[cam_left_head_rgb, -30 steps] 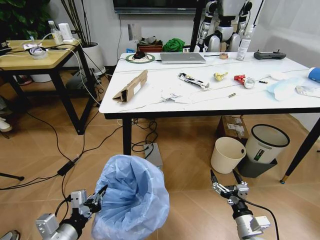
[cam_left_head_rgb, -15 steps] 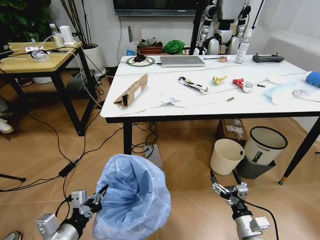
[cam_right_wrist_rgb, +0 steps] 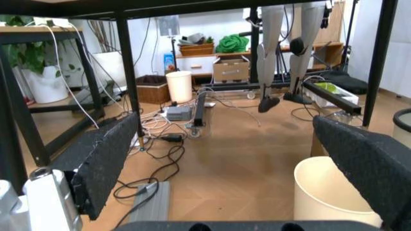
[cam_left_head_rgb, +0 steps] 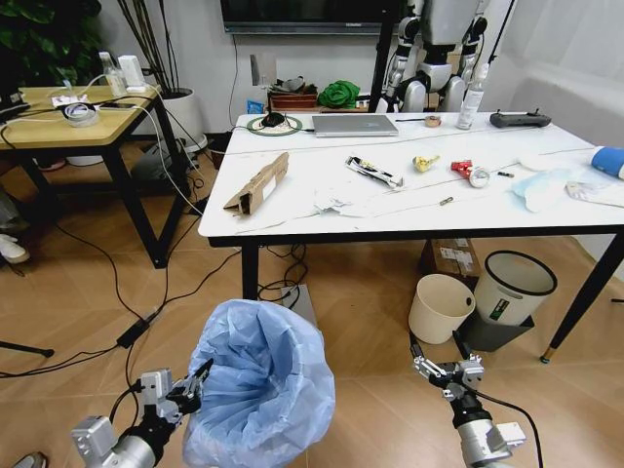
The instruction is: Pick up the trash bin and place the trash from the table into it.
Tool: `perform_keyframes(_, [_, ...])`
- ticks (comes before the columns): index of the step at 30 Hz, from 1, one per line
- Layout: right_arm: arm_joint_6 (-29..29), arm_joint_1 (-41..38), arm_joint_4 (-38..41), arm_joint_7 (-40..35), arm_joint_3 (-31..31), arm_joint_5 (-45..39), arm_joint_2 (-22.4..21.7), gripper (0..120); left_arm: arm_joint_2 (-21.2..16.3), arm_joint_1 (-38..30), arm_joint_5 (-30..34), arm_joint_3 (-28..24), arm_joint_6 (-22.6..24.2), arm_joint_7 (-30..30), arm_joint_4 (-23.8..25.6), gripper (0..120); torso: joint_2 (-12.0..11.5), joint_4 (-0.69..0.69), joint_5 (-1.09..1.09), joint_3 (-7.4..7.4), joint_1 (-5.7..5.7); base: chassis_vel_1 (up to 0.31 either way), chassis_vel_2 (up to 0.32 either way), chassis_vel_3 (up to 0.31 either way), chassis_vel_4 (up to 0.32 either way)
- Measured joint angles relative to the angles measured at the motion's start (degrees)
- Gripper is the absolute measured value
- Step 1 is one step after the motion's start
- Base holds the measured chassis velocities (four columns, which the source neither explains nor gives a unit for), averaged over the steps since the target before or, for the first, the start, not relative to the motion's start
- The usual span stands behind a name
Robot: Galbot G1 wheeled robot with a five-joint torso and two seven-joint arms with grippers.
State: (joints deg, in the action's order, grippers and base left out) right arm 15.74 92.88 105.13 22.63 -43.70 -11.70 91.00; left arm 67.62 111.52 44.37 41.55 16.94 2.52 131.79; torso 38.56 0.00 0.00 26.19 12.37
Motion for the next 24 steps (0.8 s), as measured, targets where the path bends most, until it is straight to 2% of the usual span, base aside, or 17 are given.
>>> perform_keyframes(24, [0.38, 0.25, -0.27, 0.03, 0.45, 0.20, 0.08, 100, 0.21, 0.51, -0.07, -0.07, 0.00, -0.08, 0.33, 0, 5.90, 0.00, 0.00, 3.46, 2.43, 0.000, 0.000, 0.000, 0.000])
